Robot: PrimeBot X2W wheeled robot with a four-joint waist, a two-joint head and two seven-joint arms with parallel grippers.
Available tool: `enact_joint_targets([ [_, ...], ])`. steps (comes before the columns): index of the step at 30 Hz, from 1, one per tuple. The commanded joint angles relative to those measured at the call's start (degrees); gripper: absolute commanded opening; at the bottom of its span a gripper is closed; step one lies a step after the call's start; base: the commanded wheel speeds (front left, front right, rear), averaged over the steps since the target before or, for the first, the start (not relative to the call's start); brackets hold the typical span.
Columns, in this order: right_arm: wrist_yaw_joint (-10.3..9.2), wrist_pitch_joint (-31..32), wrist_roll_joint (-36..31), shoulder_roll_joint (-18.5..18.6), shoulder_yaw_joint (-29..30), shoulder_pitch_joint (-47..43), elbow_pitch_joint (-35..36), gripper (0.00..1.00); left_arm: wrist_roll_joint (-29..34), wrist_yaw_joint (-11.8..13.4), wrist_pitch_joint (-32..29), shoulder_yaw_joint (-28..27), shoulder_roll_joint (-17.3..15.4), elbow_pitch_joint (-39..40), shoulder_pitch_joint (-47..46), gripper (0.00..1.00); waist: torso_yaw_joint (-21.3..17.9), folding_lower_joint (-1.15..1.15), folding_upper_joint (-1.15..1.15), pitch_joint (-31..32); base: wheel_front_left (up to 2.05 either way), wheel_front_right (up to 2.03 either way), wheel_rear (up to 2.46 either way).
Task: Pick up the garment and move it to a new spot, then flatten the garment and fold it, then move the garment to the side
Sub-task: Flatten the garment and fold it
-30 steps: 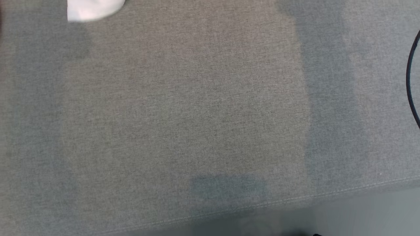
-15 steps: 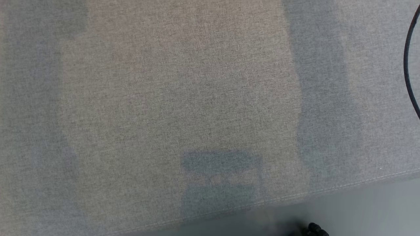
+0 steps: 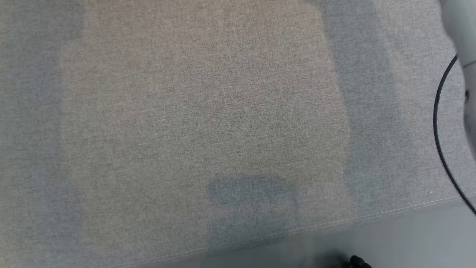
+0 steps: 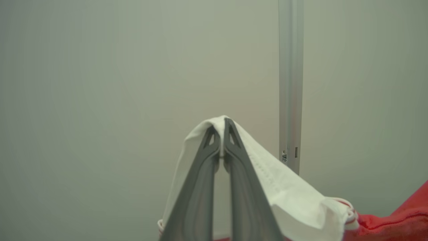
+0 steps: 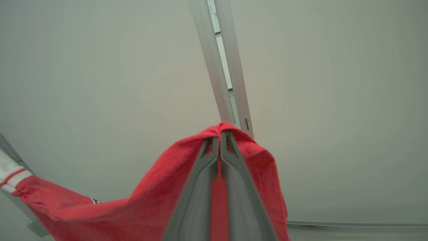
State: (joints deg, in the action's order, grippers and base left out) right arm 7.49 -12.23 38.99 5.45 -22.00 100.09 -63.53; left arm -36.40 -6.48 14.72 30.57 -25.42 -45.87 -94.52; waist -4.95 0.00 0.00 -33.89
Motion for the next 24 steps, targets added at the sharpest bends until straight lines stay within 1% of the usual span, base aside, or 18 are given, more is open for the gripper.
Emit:
enact_joint_targets([
  [1, 0.0, -0.5, 1.8, 0.3, -0.9, -3.3, 1.5, 0.0, -0.2, 0.3, 0.4, -0.2, -0.6, 1.3, 3.2, 0.0, 0.5, 0.0, 0.0, 2.0, 0.0, 0.0, 0.0],
  [5, 0.0, -1.4, 5.7, 2.3, -3.3, -11.8, 5.5, 0.0, -1.0, 1.6, 0.5, -4.0, -1.0, 7.5, 12.4, 0.0, 1.1, 0.0, 0.0, 6.1, 0.0, 0.0, 0.0],
  [9, 0.0, -2.0, 9.6, 4.0, -6.0, -21.2, 9.3, 0.0, -1.7, 2.5, 0.4, -8.5, -1.3, 14.2, 24.1, 0.0, 1.1, 0.0, 0.0, 10.2, 0.0, 0.0, 0.0],
  [10, 0.0, -2.2, 10.6, 4.7, -6.3, -23.6, 10.2, 0.0, -1.8, 2.8, 0.5, -9.9, -0.7, 16.0, 27.3, 0.0, 1.4, 0.0, 0.0, 11.4, 0.0, 0.0, 0.0],
  [13, 0.0, -2.5, 13.5, 5.4, -8.3, -30.4, 13.8, 0.0, -1.2, 3.9, 0.5, -12.9, -0.6, 21.3, 37.0, 0.0, 0.8, 0.0, 0.0, 14.1, 0.0, 0.0, 0.0],
  [16, 0.0, -2.6, 16.4, 6.9, -9.8, -36.7, 17.6, 0.0, -1.0, 4.7, 0.4, -15.2, 0.7, 26.3, 46.5, 0.0, 0.8, 0.0, 0.0, 16.4, 0.0, 0.0, 0.0],
  [19, 0.0, -2.9, 17.9, 8.4, -11.4, -42.4, 21.7, 0.0, -0.2, 6.3, 0.5, -18.0, 1.9, 31.5, 55.2, 0.0, 0.6, 0.0, 0.0, 18.1, 0.0, 0.0, 0.0],
  [20, 0.0, -2.9, 17.9, 8.4, -11.4, -42.4, 21.7, 0.0, -0.2, 6.3, 0.5, -18.0, 1.9, 31.5, 55.2, 0.0, 0.6, 0.0, 0.0, 18.1, 0.0, 0.0, 0.0],
  [21, 0.0, -2.9, 18.9, 9.6, -12.2, -45.8, 23.9, 0.0, -0.1, 7.1, 0.4, -19.7, 3.5, 34.4, 60.5, 0.0, 0.8, 0.0, 0.0, 19.1, 0.0, 0.0, 0.0],
  [23, 0.0, -3.0, 19.4, 10.7, -12.4, -48.7, 26.0, 0.0, 0.5, 7.7, 0.5, -21.5, 4.5, 37.1, 65.1, 0.0, 0.9, 0.0, 0.0, 19.7, 0.0, 0.0, 0.0],
  [24, 0.0, -3.0, 19.4, 10.7, -12.4, -48.7, 26.0, 0.0, 0.5, 7.7, 0.5, -21.5, 4.5, 37.1, 65.1, 0.0, 0.9, 0.0, 0.0, 19.7, 0.0, 0.0, 0.0],
])
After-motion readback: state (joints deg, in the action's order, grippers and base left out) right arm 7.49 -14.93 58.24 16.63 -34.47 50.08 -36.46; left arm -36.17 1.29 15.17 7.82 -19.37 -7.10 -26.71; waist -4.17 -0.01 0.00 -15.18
